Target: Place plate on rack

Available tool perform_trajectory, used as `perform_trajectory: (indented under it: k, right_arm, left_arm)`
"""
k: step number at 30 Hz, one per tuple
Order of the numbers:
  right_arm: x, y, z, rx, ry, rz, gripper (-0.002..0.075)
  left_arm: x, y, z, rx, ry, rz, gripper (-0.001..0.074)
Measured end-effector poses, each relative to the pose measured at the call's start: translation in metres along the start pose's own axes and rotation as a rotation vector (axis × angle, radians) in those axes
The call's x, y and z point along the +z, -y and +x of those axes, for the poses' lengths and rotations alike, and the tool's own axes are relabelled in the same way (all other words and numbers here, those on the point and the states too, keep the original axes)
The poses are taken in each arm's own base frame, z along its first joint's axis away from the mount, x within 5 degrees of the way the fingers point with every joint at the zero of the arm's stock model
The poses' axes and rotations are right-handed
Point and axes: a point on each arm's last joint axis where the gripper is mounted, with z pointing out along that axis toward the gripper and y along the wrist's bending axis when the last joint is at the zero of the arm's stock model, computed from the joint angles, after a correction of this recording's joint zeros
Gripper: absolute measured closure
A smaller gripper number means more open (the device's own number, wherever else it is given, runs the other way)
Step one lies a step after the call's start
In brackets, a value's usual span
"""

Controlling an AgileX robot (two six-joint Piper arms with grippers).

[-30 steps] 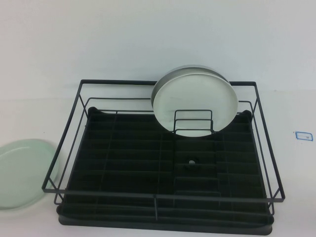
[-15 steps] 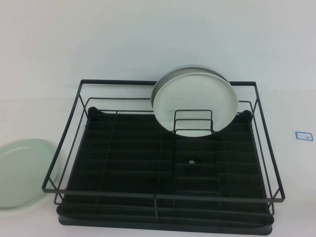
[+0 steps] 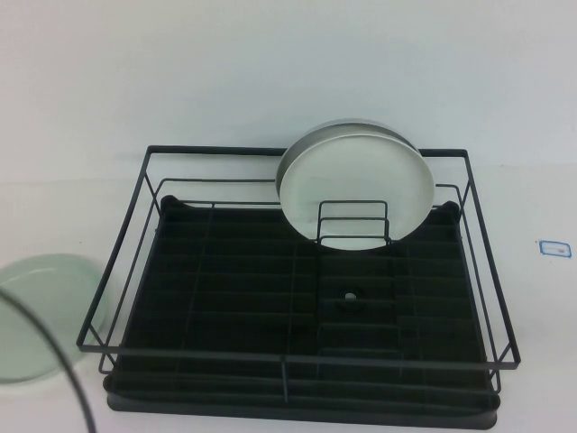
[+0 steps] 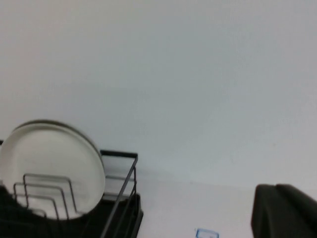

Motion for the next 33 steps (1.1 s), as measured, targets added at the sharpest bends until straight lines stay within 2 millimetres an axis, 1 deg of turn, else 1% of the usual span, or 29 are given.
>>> perform_trajectory:
  k: [2,4,8,11,15,17,19,22,23,24,26,30,33]
  right_arm:
    - [0.002,-0.001,-0.012,-0.003,-0.085,-0.022,0.0708]
    - [0.002,-0.002,-0.025,-0.001,-0.131,-0.04,0.0708]
    - [0.011,-0.006,-0.049,0.03,-0.269,-0.097,0.0708]
    - [0.02,-0.009,-0.059,0.028,-0.4,-0.151,0.0708]
    - [0.03,-0.011,-0.062,0.021,-0.54,-0.196,0.0708]
    - [0.033,-0.011,-0.058,0.021,-0.606,-0.212,0.0708]
    - [0.034,-0.011,-0.055,0.02,-0.645,-0.222,0.0708]
    - [0.032,-0.012,-0.053,0.02,-0.679,-0.232,0.0708]
    - [0.031,-0.012,-0.052,0.019,-0.693,-0.236,0.0708]
    - [0.03,-0.013,-0.051,0.019,-0.708,-0.241,0.0708]
    - [0.028,-0.013,-0.049,0.015,-0.734,-0.251,0.0708]
    - [0.029,-0.014,-0.045,-0.017,-0.791,-0.281,0.0708]
    - [0.031,-0.014,-0.043,-0.019,-0.826,-0.291,0.0708]
  left_arm:
    - [0.015,0.001,-0.009,0.0,-0.062,0.006,0.0734]
    - [0.033,0.002,-0.016,0.029,-0.139,0.006,0.0734]
    - [0.061,0.002,-0.031,0.086,-0.277,0.011,0.0734]
    - [0.078,0.005,-0.045,0.097,-0.327,0.038,0.0734]
    - [0.098,0.011,-0.067,0.093,-0.325,0.096,0.0734]
    - [0.108,0.008,-0.077,0.062,-0.335,0.097,0.0734]
    - [0.118,-0.001,-0.081,0.034,-0.347,0.075,0.0734]
    - [0.13,-0.021,-0.083,-0.038,-0.345,0.023,0.0734]
    - [0.133,-0.022,-0.08,-0.035,-0.37,0.02,0.0735]
    - [0.139,-0.034,-0.084,-0.087,-0.328,-0.006,0.0734]
    - [0.153,-0.045,-0.08,-0.068,-0.335,-0.032,0.0734]
    - [0.182,-0.054,-0.063,0.049,-0.447,-0.008,0.0734]
    - [0.202,-0.059,-0.05,0.04,-0.523,0.003,0.0733]
